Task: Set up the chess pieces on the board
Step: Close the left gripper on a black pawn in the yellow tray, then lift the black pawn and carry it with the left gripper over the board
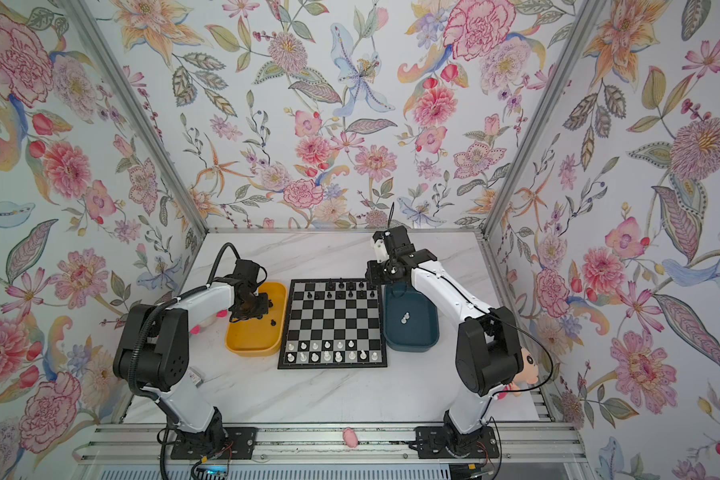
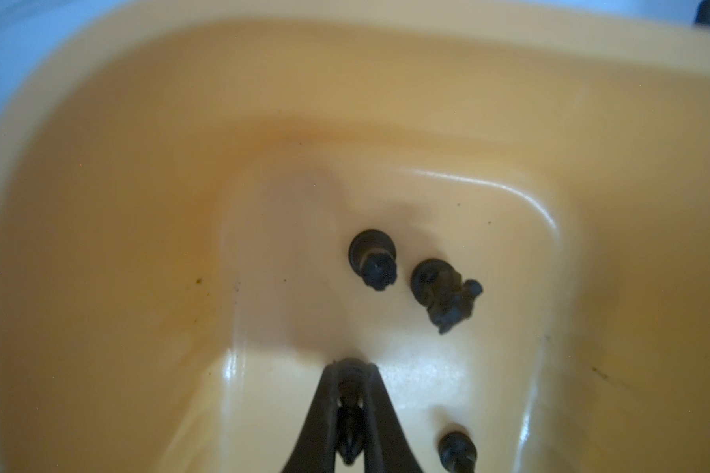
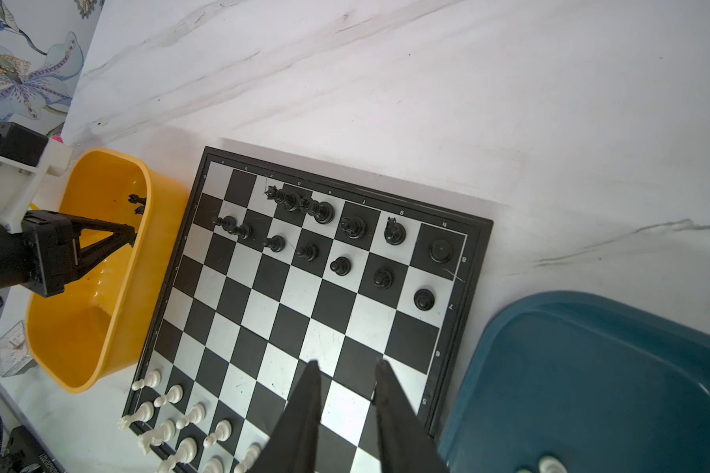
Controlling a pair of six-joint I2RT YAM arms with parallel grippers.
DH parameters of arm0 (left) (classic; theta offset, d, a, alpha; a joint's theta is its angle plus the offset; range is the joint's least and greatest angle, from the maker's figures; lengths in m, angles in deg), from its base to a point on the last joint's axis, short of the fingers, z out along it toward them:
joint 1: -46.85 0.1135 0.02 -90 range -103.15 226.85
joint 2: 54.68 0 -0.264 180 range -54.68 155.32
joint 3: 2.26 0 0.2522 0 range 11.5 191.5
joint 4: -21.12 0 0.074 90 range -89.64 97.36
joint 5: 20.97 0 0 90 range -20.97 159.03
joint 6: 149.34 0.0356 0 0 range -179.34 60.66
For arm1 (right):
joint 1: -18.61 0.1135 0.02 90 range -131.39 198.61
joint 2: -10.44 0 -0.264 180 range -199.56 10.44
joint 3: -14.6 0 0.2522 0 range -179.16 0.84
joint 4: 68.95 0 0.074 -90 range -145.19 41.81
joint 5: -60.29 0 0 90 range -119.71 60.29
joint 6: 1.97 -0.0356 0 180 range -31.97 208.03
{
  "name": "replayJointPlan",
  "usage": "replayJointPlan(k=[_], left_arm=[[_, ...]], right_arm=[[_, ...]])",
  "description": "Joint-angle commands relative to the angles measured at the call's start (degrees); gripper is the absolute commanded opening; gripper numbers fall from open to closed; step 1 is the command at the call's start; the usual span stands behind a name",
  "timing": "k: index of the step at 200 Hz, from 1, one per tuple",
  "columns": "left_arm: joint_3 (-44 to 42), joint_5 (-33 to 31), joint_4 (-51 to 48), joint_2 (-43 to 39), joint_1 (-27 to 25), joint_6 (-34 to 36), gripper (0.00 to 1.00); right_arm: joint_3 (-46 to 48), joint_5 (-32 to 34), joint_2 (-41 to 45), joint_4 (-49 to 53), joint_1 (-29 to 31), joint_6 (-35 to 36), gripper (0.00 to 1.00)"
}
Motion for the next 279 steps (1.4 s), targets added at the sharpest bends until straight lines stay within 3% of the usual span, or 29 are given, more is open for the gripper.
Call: replayJointPlan(k=[1,73,149,279], left_arm=[[-0.44,0.7,-0.72,0.65,0.71,0.1,0.1],[1.24,-0.26,-4.16,-4.21,0.45,-0.03,0.09],[8.64,-2.72,-10.31,-6.73,-1.96,0.18,0.09],[24.13,-2.84,-13.54,0.36,-8.66,2.33,0.08]], right_arm=[[1.23,-0.44,0.29,-0.53,-0.34,-0.45,0.26],[2.93,-1.51,0.52,-1.85,-0.67,-0.39,0.25],[3.47,-2.91,0.82,-2.9,-1.06,0.05,0.24],[2.98,-3.07,0.02,-2.42,-1.88,0.07,0.23]])
